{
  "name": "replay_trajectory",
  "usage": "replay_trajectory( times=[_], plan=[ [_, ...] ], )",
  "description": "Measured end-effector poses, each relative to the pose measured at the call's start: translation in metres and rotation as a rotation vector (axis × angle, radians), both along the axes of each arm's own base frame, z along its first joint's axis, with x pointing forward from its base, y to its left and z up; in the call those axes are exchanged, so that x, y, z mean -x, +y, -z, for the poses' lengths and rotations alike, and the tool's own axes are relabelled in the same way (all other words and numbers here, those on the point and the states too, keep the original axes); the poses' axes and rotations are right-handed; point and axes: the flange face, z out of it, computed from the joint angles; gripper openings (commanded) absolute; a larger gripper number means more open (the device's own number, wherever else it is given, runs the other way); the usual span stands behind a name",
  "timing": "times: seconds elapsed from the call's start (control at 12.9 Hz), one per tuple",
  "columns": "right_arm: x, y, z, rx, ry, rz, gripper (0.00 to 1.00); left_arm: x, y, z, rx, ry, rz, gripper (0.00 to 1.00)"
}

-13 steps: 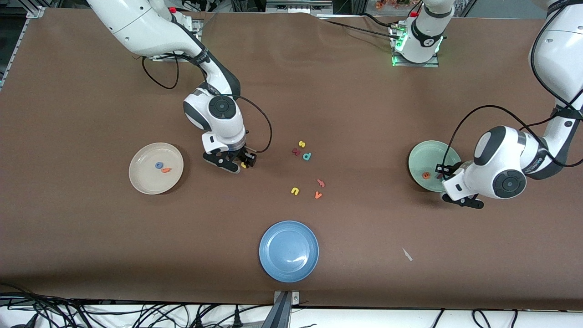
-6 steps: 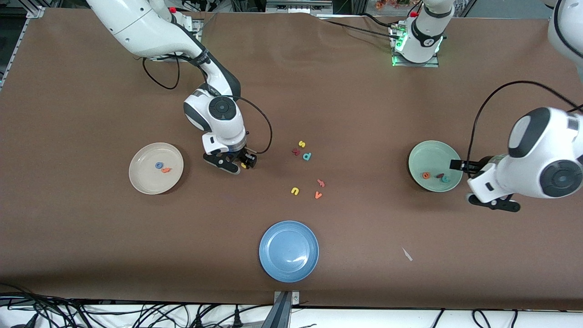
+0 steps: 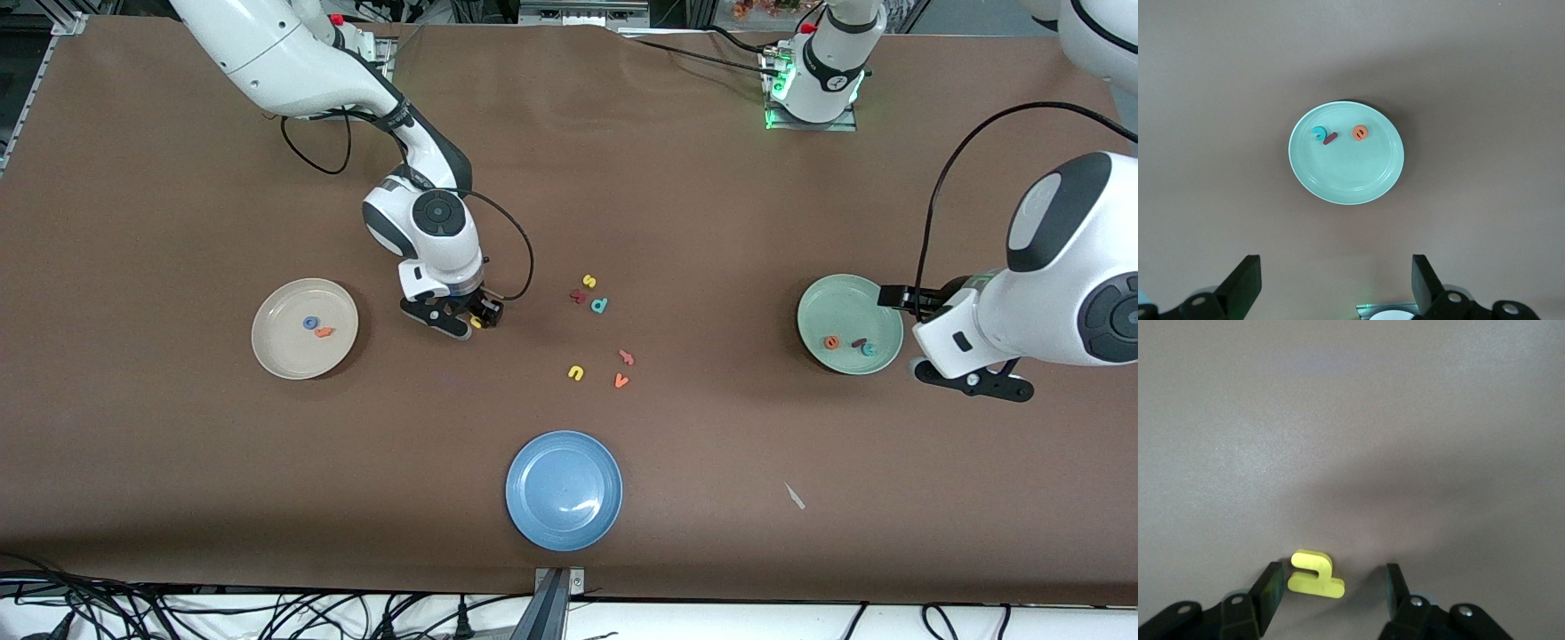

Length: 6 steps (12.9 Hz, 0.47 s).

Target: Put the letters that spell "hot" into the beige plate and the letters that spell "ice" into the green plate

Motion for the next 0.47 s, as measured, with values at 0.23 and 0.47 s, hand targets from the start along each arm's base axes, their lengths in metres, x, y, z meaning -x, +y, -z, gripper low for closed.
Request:
replay_trajectory(
  times=[0.23,0.47],
  plan=[
    [0.001,0.001,0.001,0.001,-0.008,-0.008,0.42,0.0,-0.031,-0.006,-0.082,0.003,0.01,1.0],
    [-0.001,0.003,-0.001,-0.001,-0.02,-0.016,0.24,-0.001,-0.033,-0.009,-0.107,-0.002,-0.011,1.0]
  ],
)
